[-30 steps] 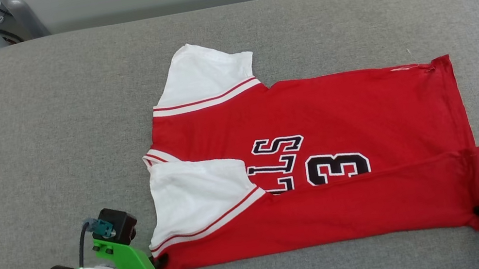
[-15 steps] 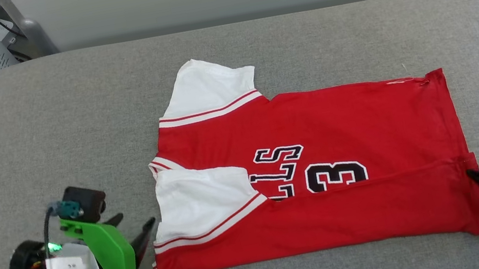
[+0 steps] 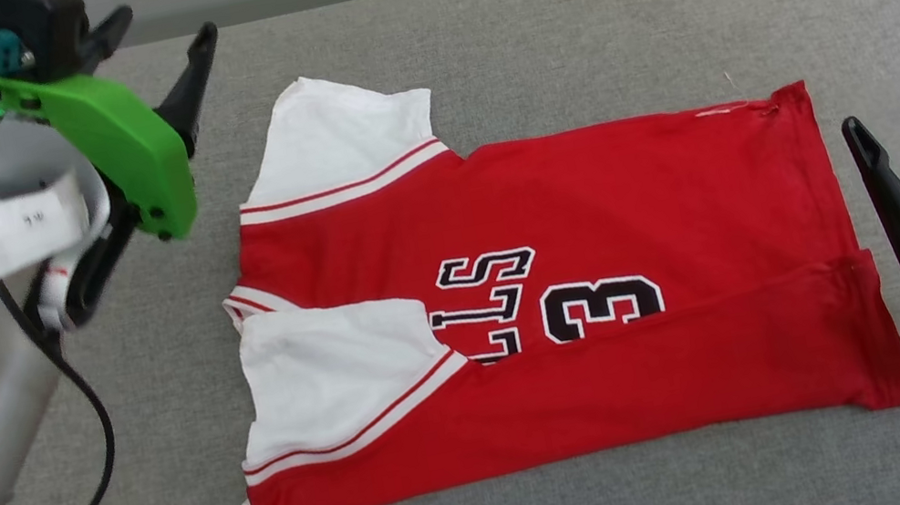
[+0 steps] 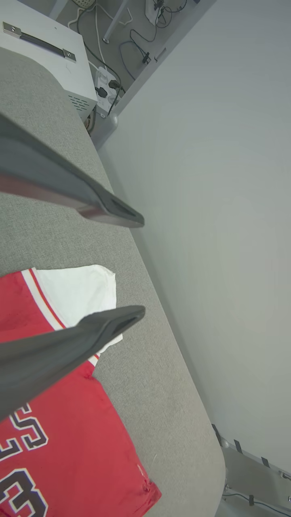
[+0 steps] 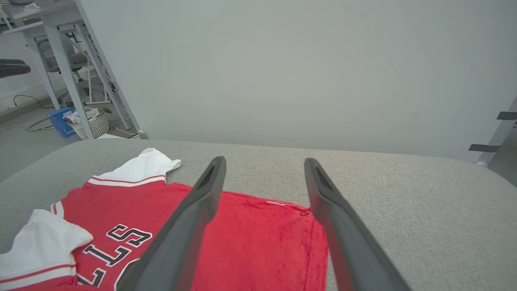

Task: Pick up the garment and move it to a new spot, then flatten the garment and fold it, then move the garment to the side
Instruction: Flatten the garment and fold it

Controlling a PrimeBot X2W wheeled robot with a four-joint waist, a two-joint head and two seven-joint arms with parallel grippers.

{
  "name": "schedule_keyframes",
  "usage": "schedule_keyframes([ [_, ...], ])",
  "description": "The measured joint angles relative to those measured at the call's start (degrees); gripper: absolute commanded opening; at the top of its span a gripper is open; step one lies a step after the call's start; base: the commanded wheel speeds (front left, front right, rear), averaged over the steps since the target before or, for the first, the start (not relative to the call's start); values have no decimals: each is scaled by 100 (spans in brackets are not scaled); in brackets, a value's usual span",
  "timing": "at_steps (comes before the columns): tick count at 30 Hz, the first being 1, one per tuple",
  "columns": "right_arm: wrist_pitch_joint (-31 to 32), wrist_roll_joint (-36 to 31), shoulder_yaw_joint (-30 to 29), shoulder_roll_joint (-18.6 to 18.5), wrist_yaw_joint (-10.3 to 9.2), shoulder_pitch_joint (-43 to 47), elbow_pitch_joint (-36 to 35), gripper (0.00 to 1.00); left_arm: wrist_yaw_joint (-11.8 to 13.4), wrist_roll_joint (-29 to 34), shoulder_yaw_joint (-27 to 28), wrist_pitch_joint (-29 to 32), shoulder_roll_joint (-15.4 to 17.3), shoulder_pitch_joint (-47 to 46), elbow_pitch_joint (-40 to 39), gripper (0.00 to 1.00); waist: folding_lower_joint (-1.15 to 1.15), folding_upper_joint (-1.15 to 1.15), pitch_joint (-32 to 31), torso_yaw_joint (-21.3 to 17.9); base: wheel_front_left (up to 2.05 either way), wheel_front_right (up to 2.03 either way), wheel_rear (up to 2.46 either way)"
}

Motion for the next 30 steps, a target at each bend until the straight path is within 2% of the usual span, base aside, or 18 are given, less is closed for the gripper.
schedule_keyframes([
  [4, -10, -168, 19, 172, 0, -7, -240, 100, -263, -3, 27, 299, -209, -744, 598, 100, 0, 0, 321, -130, 0, 0, 0],
  [7, -54, -210, 79, 248, 0, -90, -315, 100, -498, -194, -7, 909, -344, -1260, 1167, 100, 0, 0, 603, -257, 0, 0, 0],
  [14, -145, -235, 224, 254, 0, -491, -347, 100, -755, -553, -304, 2539, -556, -2154, 2181, 100, 1, 0, 1211, -559, 0, 0, 0],
  [18, -181, -234, 287, 212, 0, -661, -311, 100, -806, -588, -506, 3179, -620, -2496, 2626, 100, 1, 0, 1541, -708, 0, 0, 0],
  [23, -264, -224, 392, 164, 0, -853, -207, 100, -851, -633, -623, 3454, -672, -2641, 3110, 100, 1, 0, 1908, -905, 0, 0, 0],
  [29, -355, -140, 521, 99, 0, -855, 44, 100, -875, -608, -855, 3608, -654, -2633, 3502, 100, 1, 0, 2019, -1127, 0, 0, 0],
  [30, -363, -90, 528, 88, 0, -856, 82, 100, -876, -661, -850, 3621, -661, -2616, 3549, 80, 1, 0, 1996, -1141, 0, 0, 0],
])
